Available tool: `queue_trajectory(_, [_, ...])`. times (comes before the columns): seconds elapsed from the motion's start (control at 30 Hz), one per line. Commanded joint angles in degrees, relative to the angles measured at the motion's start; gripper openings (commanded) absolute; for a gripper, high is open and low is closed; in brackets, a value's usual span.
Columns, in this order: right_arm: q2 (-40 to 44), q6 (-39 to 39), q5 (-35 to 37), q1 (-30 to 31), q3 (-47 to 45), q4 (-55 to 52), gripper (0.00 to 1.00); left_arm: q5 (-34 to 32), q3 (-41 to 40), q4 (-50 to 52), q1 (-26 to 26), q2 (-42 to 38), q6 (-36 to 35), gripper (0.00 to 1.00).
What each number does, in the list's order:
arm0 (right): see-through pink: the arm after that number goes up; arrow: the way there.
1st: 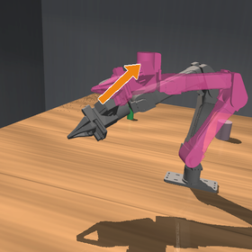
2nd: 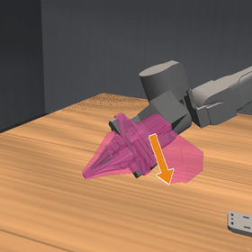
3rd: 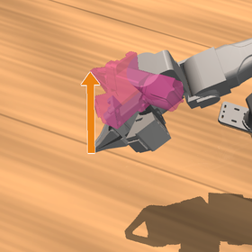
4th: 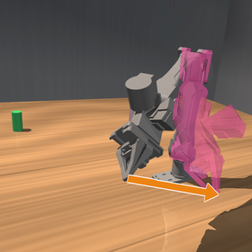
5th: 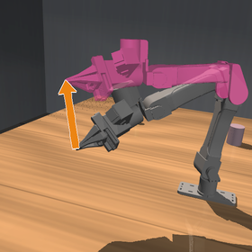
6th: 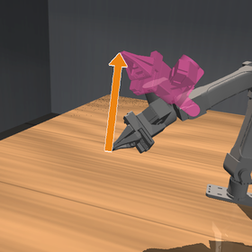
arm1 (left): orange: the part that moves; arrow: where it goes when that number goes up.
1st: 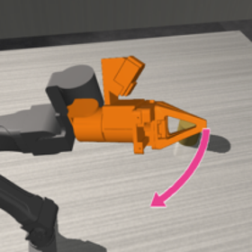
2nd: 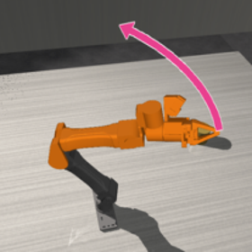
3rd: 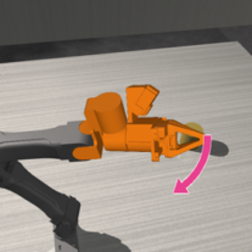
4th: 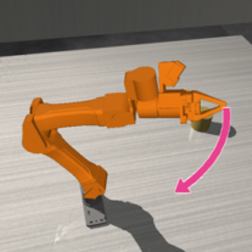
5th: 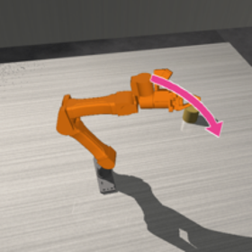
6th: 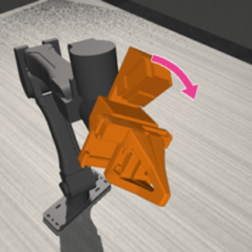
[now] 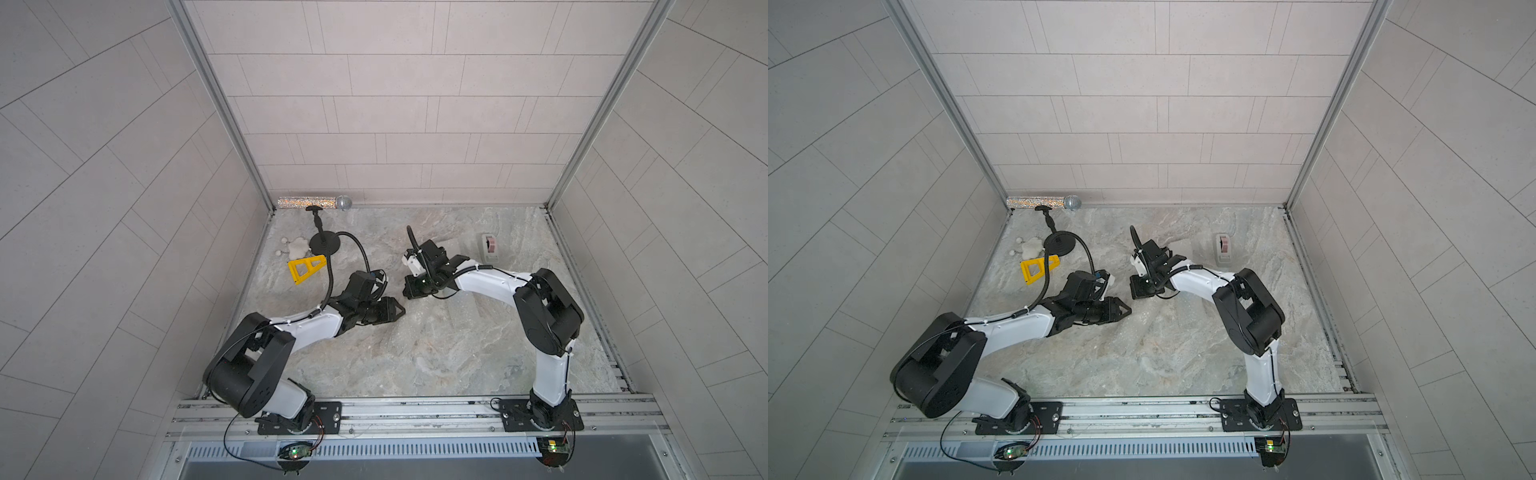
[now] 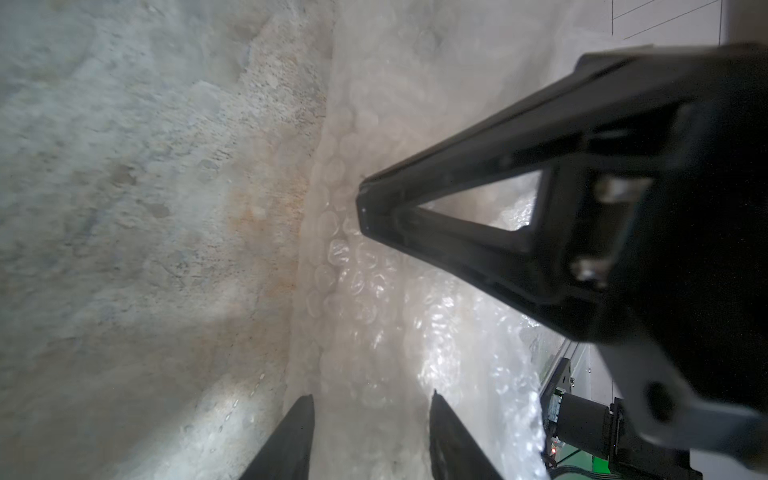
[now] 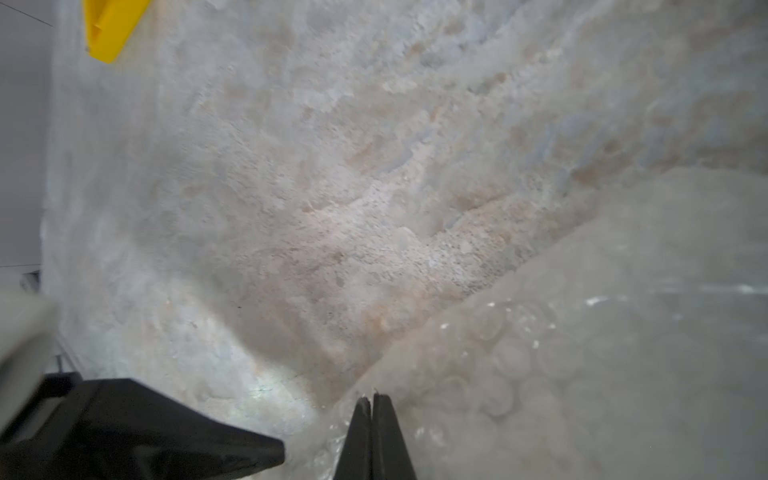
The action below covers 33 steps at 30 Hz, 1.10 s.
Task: Wrap vases in bubble wrap
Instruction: Stick the tape on the bubble wrap.
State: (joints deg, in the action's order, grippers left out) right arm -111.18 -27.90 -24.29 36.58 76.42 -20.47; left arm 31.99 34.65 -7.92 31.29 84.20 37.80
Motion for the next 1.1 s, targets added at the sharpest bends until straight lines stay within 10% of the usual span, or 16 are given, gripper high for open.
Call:
queue_trajectory(0.0, [-1.4, 4.0, 5.7, 1.2, 2.2, -6.7, 0.01, -0.4, -1.0, -1.6, 0.8, 0.6, 0.4, 0.49])
queue_trajectory(0.57, [-3.3, 7.4, 11.5, 3.6, 6.4, -12.7, 0.00, -2.8, -0.4, -0.1, 0.9, -0.7, -0.1, 0.49])
queue_trajectory(1.07, [12.4, 8.2, 12.1, -0.6, 11.5, -15.7, 0.13, -6.9, 6.1, 12.0, -8.0, -12.6, -2.6, 0.64])
